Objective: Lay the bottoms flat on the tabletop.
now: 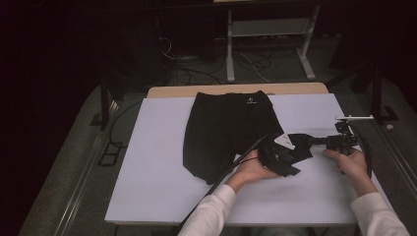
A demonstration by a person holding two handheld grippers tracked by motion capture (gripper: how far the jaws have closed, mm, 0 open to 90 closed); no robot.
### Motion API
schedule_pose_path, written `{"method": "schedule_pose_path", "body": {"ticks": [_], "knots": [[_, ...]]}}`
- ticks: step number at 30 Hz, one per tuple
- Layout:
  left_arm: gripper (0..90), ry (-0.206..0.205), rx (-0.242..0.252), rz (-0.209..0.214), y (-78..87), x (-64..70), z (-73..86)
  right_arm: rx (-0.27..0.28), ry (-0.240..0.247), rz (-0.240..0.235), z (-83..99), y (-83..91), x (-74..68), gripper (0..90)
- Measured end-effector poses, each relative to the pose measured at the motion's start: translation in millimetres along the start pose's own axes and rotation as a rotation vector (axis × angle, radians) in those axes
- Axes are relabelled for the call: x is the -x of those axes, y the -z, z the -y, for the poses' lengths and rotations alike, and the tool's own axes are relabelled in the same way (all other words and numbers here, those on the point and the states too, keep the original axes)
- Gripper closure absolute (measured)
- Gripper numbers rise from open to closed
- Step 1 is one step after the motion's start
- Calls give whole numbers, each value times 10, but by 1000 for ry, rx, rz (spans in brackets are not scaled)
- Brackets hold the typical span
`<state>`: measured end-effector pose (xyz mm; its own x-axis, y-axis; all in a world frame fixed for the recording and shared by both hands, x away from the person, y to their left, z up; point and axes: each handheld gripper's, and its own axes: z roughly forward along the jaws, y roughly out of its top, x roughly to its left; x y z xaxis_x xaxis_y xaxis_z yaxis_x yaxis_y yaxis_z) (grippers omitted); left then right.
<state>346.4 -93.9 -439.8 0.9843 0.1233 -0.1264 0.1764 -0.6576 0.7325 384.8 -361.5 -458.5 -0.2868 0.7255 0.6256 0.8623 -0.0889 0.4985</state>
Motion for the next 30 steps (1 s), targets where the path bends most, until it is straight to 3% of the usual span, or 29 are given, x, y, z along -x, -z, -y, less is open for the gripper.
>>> {"method": "schedule_pose_path", "body": {"ticks": [6,11,13,16,21,24,29,30], "knots": [[518,-78,-115,-109,-106,-8,39,-9,5,-1,1,-28,-18,879],[772,-51,-100,-120,-96,-69,36,-18,3,-8,2,-32,-23,879],[827,7,-75,-79,-69,-120,42,-20,2,-13,2,-27,-19,879],[840,126,10,-27,29,-217,75,-20,0,-27,1,0,-19,879],[841,332,151,-7,256,-440,188,-38,13,-46,-6,20,-49,879],[839,411,170,-43,337,-561,325,-43,26,-46,-15,8,-83,879],[794,503,130,-81,371,-671,588,-69,41,-36,-7,-45,-110,879],[788,527,157,-77,389,-685,628,-75,40,-35,-5,-58,-112,879]]}}
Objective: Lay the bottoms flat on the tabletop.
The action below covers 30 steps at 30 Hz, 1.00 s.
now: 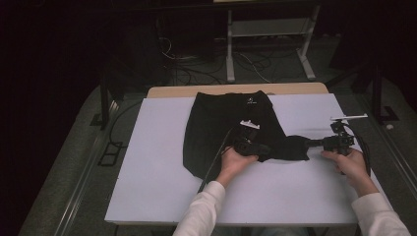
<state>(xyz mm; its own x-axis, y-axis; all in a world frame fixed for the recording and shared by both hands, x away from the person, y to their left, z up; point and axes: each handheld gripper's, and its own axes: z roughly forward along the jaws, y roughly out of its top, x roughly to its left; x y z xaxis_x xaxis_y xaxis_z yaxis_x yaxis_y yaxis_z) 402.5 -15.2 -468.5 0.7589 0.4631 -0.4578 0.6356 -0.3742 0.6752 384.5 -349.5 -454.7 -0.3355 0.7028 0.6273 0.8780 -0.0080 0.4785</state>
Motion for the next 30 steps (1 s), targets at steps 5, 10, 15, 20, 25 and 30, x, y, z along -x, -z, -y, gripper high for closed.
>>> {"method": "schedule_pose_path", "body": {"ticks": [5,10,15,20,25,30], "knots": [[669,47,30,-55,97,-69,-8,-21,10,22,3,-23,-7,879],[600,-13,29,-46,177,2,-33,-14,-2,25,15,10,32,879],[563,-45,70,-62,271,82,-91,-13,-2,21,14,11,29,879],[511,-93,93,-57,377,148,-132,-13,-5,17,14,12,31,879],[437,-156,52,-49,362,232,-167,-12,-11,12,13,15,39,879],[424,-246,25,-11,266,372,-165,-11,-10,11,14,14,35,879]]}}
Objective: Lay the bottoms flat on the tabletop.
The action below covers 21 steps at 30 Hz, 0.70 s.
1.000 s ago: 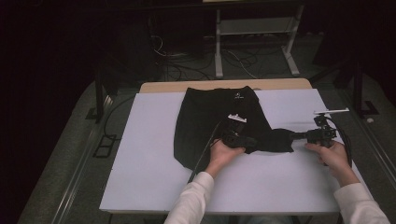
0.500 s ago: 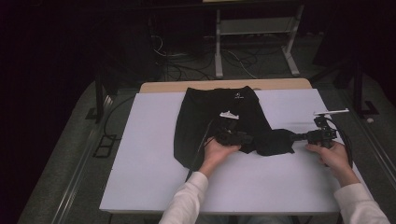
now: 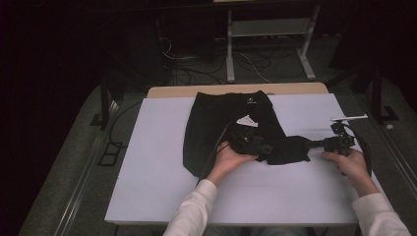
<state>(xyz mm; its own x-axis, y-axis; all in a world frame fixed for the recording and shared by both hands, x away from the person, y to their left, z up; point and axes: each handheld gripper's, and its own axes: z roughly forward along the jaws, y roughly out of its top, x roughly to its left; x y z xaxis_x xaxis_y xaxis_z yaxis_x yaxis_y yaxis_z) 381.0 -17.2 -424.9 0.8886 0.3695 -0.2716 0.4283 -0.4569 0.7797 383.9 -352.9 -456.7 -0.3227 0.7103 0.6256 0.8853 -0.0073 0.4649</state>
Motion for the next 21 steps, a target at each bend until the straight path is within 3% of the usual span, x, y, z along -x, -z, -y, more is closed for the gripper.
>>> {"method": "schedule_pose_path", "body": {"ticks": [3,6,11,16,21], "knots": [[432,-73,-38,22,-85,84,14,-5,3,0,1,-6,-2,879],[448,-118,-99,3,-188,122,47,-8,3,-1,0,-16,-6,879],[458,-135,-137,-15,-298,105,105,-15,5,0,1,-28,-11,879],[475,-191,-198,-38,-319,117,139,-12,4,-3,2,-21,-5,879],[557,-221,-207,-31,-347,158,166,-11,1,-5,1,-18,1,879]]}}
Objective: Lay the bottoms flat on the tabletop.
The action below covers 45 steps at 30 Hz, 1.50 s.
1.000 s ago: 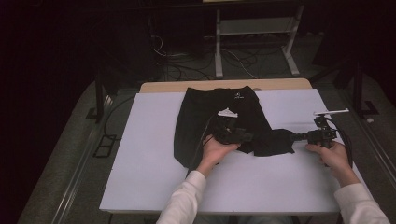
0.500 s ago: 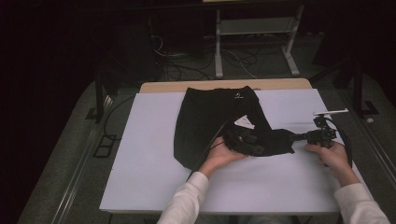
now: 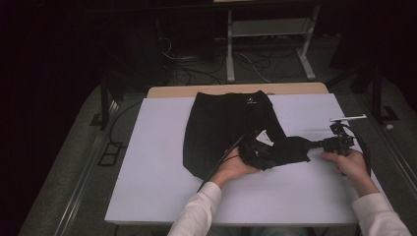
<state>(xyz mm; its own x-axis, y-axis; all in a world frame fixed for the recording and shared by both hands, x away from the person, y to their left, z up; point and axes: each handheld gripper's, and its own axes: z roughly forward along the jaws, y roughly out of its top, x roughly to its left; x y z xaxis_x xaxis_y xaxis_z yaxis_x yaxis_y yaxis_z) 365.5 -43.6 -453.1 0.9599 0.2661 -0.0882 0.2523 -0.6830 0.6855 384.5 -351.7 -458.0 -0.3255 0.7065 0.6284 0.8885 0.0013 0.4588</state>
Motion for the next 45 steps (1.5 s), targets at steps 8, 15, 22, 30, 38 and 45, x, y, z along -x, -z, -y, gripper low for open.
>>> {"method": "schedule_pose_path", "body": {"ticks": [8,15,22,30,38,45], "knots": [[873,0,9,31,-10,38,38,-4,1,-1,7,6,3,879],[892,89,56,78,2,-9,96,-7,-7,-13,30,45,11,879],[892,104,87,121,185,29,102,-11,-14,-73,89,174,-66,879],[892,98,116,178,451,214,183,-86,-36,-134,303,241,-251,879],[891,51,89,226,600,482,384,-195,-37,-166,569,219,-348,878],[891,19,65,260,636,672,521,-285,9,-177,707,132,-460,877]]}}
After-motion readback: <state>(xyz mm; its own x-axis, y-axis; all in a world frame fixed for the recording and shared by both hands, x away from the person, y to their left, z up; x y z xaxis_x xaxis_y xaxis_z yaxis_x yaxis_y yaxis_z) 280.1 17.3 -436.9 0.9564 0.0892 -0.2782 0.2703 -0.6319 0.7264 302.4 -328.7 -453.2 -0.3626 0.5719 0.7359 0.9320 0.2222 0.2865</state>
